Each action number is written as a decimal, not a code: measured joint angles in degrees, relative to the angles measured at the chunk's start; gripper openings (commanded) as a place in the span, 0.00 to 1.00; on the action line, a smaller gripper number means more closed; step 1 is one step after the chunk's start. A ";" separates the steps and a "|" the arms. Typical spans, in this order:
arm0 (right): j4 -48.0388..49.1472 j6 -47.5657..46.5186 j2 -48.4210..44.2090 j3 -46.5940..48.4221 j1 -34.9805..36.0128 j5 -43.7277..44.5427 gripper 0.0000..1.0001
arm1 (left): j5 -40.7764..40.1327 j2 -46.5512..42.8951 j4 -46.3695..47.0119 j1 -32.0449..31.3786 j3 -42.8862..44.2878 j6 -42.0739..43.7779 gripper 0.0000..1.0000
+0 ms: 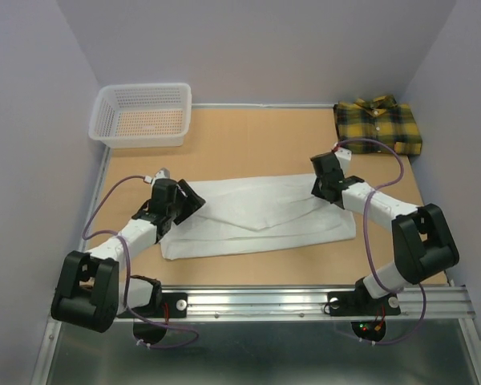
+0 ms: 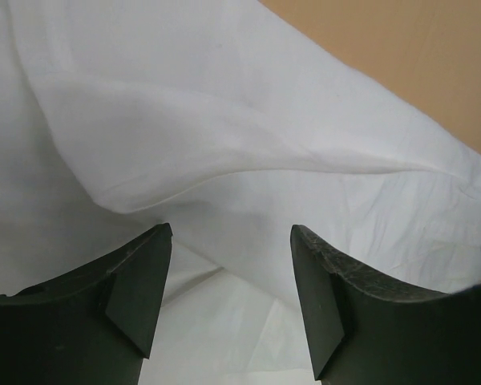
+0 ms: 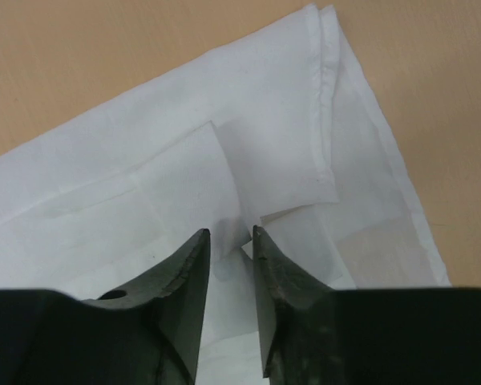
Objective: Fold and stack the long sleeve shirts
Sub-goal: Fold the shirt
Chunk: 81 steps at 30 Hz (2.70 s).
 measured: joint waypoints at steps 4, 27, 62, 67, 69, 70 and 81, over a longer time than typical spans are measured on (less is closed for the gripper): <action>0.04 -4.11 -1.88 0.07 -0.04 -4.44 0.59 | -0.04 -4.46 -3.89 0.00 0.81 0.79 0.77; 16.83 -6.91 19.06 19.69 21.09 -62.58 0.72 | 0.57 5.55 -5.14 1.03 10.86 1.79 0.61; 36.63 -3.30 16.48 -7.87 14.84 -77.92 0.72 | 3.17 13.40 1.90 7.04 6.69 -1.20 0.57; 28.20 -8.00 10.49 -8.61 14.47 -74.84 0.72 | 3.56 13.09 0.61 7.15 7.45 -0.81 0.73; 23.19 -10.21 6.38 -8.46 14.47 -71.84 0.72 | 2.99 11.85 -2.23 7.17 8.44 0.02 0.84; 20.46 -11.34 4.15 -8.07 14.47 -69.85 0.72 | 2.71 10.93 -3.39 7.17 8.81 0.52 0.88; -1.60 -23.76 -3.74 7.52 14.40 -31.91 1.00 | -3.52 -6.64 -18.56 5.20 13.97 4.50 0.99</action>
